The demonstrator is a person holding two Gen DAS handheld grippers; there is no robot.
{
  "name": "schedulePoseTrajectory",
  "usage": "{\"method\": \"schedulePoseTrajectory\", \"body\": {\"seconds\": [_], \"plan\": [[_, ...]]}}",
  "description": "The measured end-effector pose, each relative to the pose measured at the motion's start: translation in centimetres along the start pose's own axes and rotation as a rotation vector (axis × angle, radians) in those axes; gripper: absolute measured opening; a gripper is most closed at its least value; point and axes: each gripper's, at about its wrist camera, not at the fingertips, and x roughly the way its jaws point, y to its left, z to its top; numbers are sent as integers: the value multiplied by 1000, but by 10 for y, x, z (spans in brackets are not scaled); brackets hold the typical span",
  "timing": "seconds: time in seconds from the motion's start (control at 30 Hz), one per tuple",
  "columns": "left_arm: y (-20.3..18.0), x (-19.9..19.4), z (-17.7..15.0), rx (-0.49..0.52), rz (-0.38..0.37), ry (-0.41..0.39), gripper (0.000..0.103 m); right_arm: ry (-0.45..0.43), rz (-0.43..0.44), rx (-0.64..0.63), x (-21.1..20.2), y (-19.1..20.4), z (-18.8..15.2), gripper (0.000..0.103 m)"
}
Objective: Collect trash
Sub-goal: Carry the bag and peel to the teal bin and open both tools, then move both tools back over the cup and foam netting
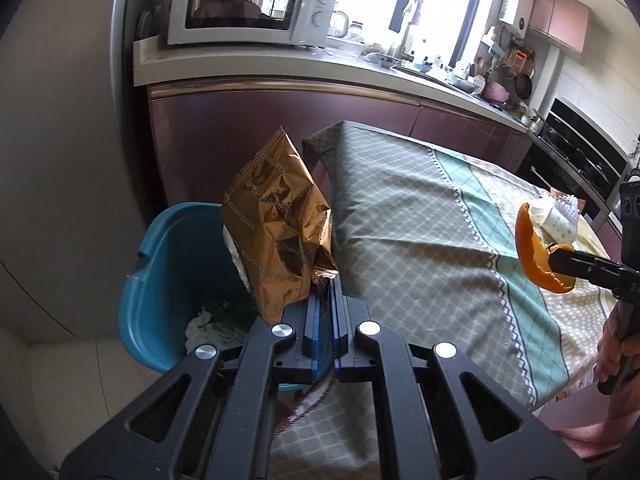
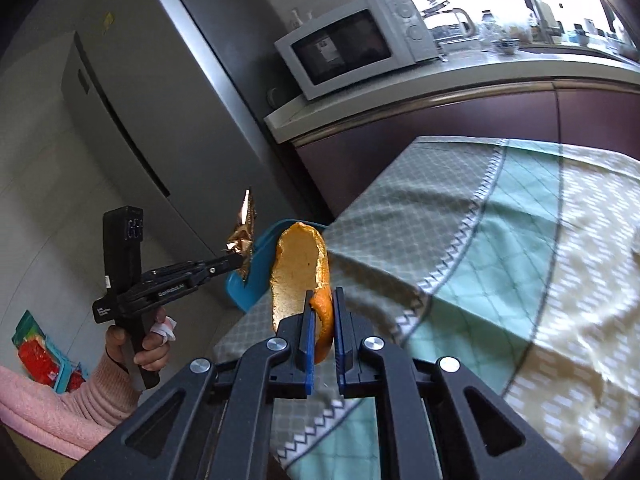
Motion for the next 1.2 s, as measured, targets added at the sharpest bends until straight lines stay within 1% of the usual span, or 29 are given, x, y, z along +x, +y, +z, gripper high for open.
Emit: {"method": "schedulePoseTrajectory", "body": {"seconds": [0.13,0.23,0.43,0.57,0.63,0.73,0.87,0.97,1.1,1.2], "plan": [[26,11,-3,-31,36,29,5,59,40,-47,44,25,21,7],[41,23,-6,-56,60,57,5,101,42,-82,76,40,32,7],[65,55,-9,-96,73,113,5,180,7,-103,137,57,47,7],[75,78,-9,-121,89,153,6,223,-14,-79,169,59,51,7],[78,87,-11,-137,99,165,7,235,-27,-63,180,57,50,11],[84,97,-12,-165,94,179,7,239,-40,-32,186,51,47,18],[81,99,-12,-171,96,170,7,216,-21,-11,177,46,45,20],[73,89,-11,-155,95,143,7,189,-2,-8,159,42,43,23],[55,70,-3,-129,77,90,7,155,9,-36,131,39,38,25],[37,54,6,-100,37,39,12,119,12,-52,98,33,29,28]]}}
